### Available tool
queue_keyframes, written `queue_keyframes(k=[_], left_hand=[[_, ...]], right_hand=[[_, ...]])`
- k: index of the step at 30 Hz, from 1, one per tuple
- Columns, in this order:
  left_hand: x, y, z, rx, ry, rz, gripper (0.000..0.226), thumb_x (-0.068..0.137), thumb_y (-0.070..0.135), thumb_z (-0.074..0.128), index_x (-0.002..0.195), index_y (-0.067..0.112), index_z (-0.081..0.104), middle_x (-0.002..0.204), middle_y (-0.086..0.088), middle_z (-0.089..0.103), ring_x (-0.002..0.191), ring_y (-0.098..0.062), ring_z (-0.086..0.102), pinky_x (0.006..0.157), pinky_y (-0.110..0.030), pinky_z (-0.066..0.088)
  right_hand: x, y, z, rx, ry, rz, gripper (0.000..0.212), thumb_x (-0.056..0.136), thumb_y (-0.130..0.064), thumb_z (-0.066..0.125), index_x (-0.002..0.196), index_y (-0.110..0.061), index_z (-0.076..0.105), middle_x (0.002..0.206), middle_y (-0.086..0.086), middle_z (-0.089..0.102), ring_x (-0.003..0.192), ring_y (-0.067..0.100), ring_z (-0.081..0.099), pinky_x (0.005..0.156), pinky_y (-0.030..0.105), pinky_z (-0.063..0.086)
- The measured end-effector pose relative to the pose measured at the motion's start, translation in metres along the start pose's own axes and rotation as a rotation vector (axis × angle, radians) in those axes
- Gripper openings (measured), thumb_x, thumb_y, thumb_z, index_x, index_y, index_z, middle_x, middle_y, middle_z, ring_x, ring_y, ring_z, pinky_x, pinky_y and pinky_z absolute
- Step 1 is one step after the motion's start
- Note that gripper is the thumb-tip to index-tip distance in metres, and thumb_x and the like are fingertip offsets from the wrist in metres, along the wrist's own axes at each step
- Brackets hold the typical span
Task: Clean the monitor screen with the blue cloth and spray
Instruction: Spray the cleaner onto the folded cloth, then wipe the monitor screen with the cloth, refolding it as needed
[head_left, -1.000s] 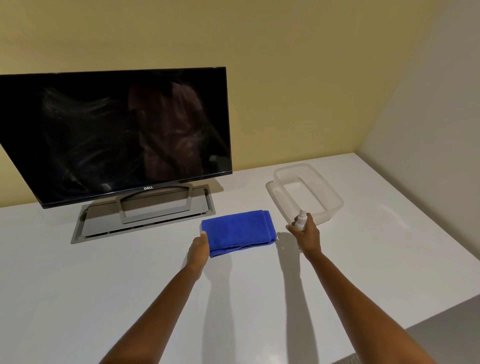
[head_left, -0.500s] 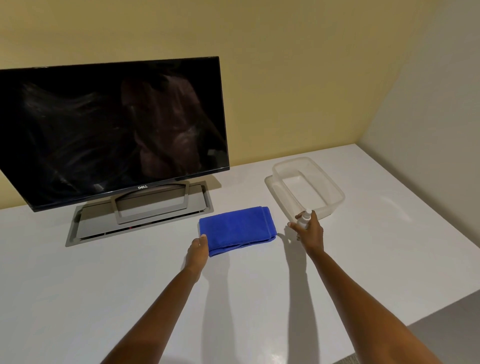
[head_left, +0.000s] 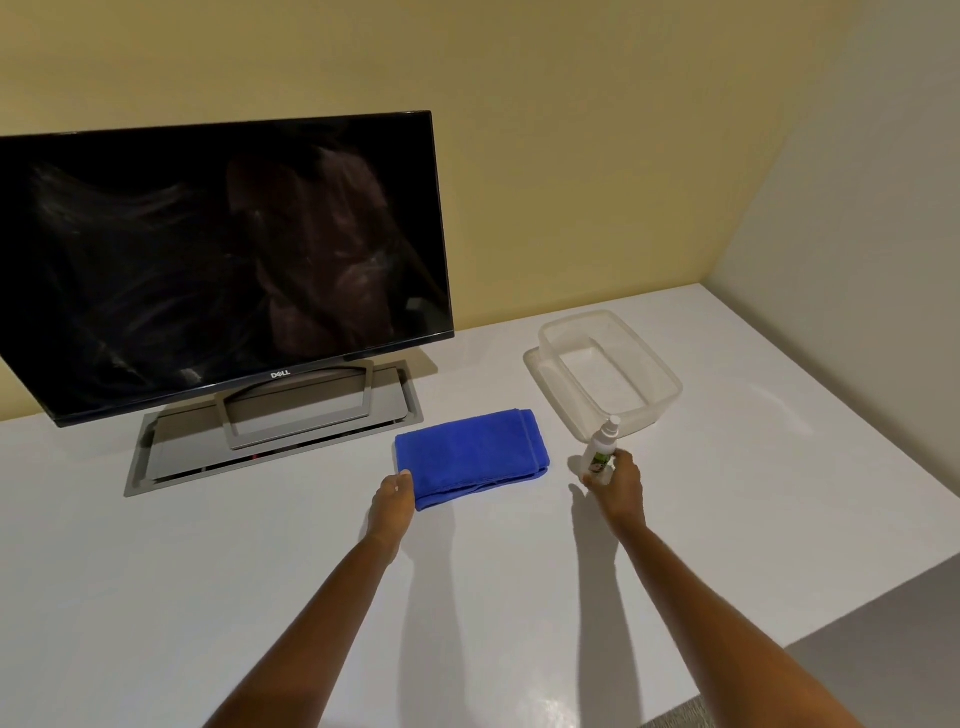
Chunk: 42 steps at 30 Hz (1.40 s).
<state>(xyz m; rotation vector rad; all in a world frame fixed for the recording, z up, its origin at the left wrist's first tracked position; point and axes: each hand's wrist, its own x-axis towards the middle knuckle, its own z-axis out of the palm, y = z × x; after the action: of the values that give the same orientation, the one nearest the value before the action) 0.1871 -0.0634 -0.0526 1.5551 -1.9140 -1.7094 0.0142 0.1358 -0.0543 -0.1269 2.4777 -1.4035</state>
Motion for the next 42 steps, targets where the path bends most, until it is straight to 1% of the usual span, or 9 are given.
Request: queue_keyframes(k=[3,5,13,17,22,30,34,38,42], left_hand=[[-0.004,0.002,0.000,0.047,0.019,0.004,0.044,0.099,0.030,0.027,0.124,-0.003,0.043,0.122,-0.031,0.052,0.097,-0.042,0.050,0.083,-0.045,0.043],[-0.007,0.005,0.001,0.106,0.070,0.016,0.042,0.098,0.027,0.030,0.127,-0.002,0.043,0.127,-0.025,0.051,0.112,-0.038,0.051,0.094,-0.044,0.044],[-0.009,0.006,0.002,0.451,0.054,0.270,0.049,0.098,0.024,0.031,0.142,0.002,0.025,0.153,-0.016,0.022,0.141,-0.030,0.021,0.116,-0.041,0.023],[-0.005,0.003,0.004,0.637,-0.061,0.324,0.052,0.099,0.026,0.029,0.144,0.005,0.016,0.156,-0.013,0.015,0.144,-0.027,0.014,0.117,-0.037,0.020],[0.001,-0.002,0.004,0.726,-0.136,0.311,0.053,0.099,0.028,0.030,0.145,0.008,0.015,0.156,-0.011,0.014,0.144,-0.026,0.014,0.116,-0.036,0.019],[0.002,-0.001,-0.007,0.720,-0.170,0.290,0.052,0.098,0.028,0.033,0.144,0.010,0.019,0.155,-0.011,0.017,0.143,-0.026,0.019,0.115,-0.036,0.023],[-0.005,0.013,-0.011,0.637,-0.138,0.325,0.050,0.097,0.026,0.037,0.142,0.007,0.025,0.152,-0.012,0.026,0.140,-0.026,0.026,0.113,-0.035,0.025],[-0.020,0.038,-0.015,0.525,-0.082,0.493,0.050,0.095,0.025,0.043,0.141,0.010,0.030,0.148,-0.009,0.034,0.135,-0.023,0.034,0.109,-0.032,0.031],[-0.035,0.063,-0.021,0.468,-0.031,0.669,0.055,0.090,0.029,0.053,0.139,0.014,0.034,0.142,-0.006,0.042,0.128,-0.021,0.042,0.103,-0.032,0.037]], right_hand=[[-0.028,0.008,0.013,-0.067,0.135,0.052,0.038,0.090,-0.004,0.053,0.126,0.003,0.041,0.133,0.020,0.042,0.121,0.032,0.046,0.096,0.036,0.039],[-0.043,0.012,0.024,-0.116,0.170,0.041,0.032,0.092,-0.005,0.049,0.123,0.003,0.045,0.130,0.020,0.043,0.121,0.031,0.046,0.096,0.035,0.038],[-0.038,-0.018,0.053,-0.195,-0.064,-0.054,0.047,0.095,-0.014,0.047,0.135,0.005,0.034,0.140,0.022,0.040,0.128,0.033,0.043,0.104,0.038,0.036],[-0.016,-0.035,0.061,-0.227,-0.151,0.006,0.030,0.095,-0.021,0.048,0.111,0.004,0.046,0.114,0.024,0.053,0.105,0.034,0.052,0.085,0.039,0.041],[0.000,-0.043,0.069,-0.296,-0.178,0.090,0.046,0.095,-0.027,0.047,0.121,0.011,0.043,0.124,0.028,0.052,0.117,0.040,0.049,0.096,0.043,0.040],[0.008,-0.050,0.069,0.034,-0.258,0.364,0.041,0.086,-0.011,0.060,0.120,0.009,0.046,0.114,0.023,0.053,0.099,0.032,0.054,0.091,0.039,0.049],[0.002,-0.072,0.066,0.045,-0.309,0.349,0.042,0.085,-0.017,0.062,0.118,0.005,0.050,0.103,0.013,0.050,0.093,0.027,0.049,0.077,0.033,0.043],[-0.014,-0.105,0.065,0.066,-0.324,0.243,0.021,0.084,-0.020,0.062,0.088,-0.001,0.054,0.093,0.012,0.054,0.088,0.029,0.053,0.073,0.032,0.040],[-0.039,-0.138,0.071,0.116,-0.315,0.093,0.034,0.082,-0.016,0.066,0.057,-0.010,0.044,0.062,0.005,0.047,0.060,0.019,0.046,0.051,0.022,0.032]])
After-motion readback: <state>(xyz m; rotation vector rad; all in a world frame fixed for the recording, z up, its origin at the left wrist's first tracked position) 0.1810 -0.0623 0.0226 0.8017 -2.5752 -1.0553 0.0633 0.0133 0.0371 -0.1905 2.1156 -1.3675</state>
